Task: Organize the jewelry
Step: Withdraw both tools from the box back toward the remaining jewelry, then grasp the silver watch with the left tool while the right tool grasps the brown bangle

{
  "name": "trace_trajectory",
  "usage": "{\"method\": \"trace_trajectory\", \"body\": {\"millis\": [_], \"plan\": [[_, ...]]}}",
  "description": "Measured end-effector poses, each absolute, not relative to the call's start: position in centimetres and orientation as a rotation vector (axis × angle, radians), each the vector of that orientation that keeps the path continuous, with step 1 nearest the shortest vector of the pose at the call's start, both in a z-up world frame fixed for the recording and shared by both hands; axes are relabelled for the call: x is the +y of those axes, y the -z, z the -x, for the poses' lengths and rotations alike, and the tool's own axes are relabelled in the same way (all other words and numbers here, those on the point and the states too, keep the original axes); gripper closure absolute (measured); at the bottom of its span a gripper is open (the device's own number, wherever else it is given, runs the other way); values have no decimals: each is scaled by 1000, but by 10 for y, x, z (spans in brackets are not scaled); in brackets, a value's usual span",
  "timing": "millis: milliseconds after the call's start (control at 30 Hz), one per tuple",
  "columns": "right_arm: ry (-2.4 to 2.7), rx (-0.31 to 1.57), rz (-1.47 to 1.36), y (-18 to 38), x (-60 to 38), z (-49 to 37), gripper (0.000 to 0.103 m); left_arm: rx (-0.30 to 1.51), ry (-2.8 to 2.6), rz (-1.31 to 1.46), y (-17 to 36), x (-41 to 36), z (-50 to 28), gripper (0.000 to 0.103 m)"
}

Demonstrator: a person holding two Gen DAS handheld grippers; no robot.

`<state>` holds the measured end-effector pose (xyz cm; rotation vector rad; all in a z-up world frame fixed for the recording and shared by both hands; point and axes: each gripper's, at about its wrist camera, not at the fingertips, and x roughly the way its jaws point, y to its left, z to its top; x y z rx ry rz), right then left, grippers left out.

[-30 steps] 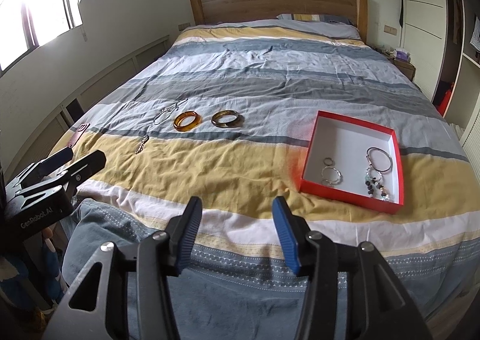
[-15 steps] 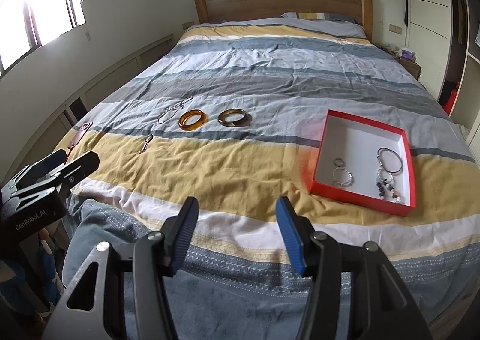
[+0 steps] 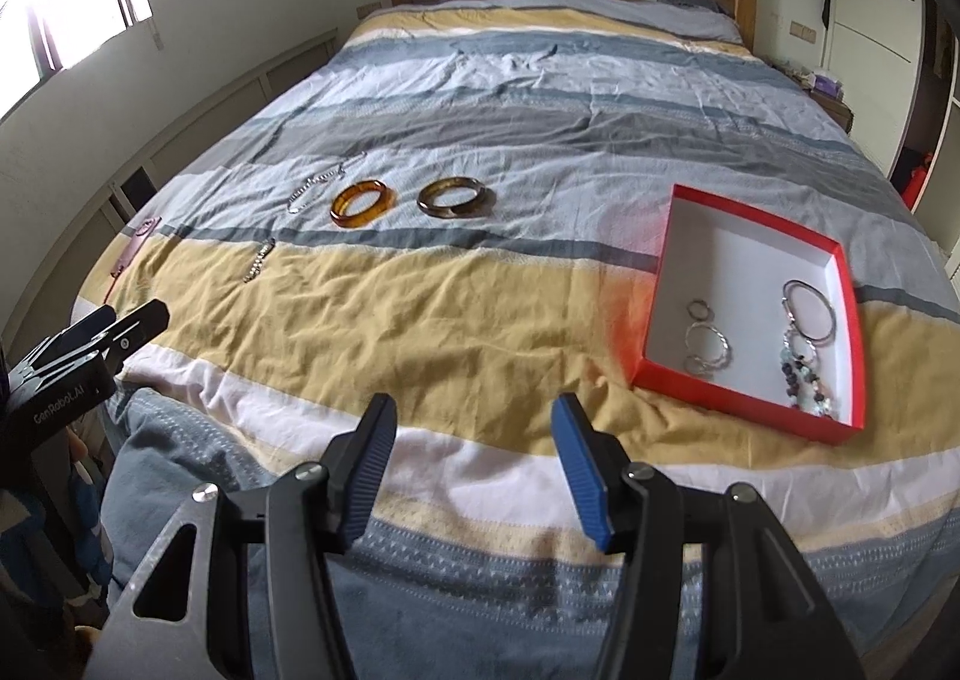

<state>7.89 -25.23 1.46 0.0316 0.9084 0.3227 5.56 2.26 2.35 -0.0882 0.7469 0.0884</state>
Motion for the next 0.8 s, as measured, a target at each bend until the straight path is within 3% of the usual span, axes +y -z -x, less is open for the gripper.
{"method": "trace_trajectory", "body": {"millis": [800], "plan": [[-439, 1021, 3, 51, -188, -187, 51, 837, -204, 137, 39, 103, -154, 9]]}}
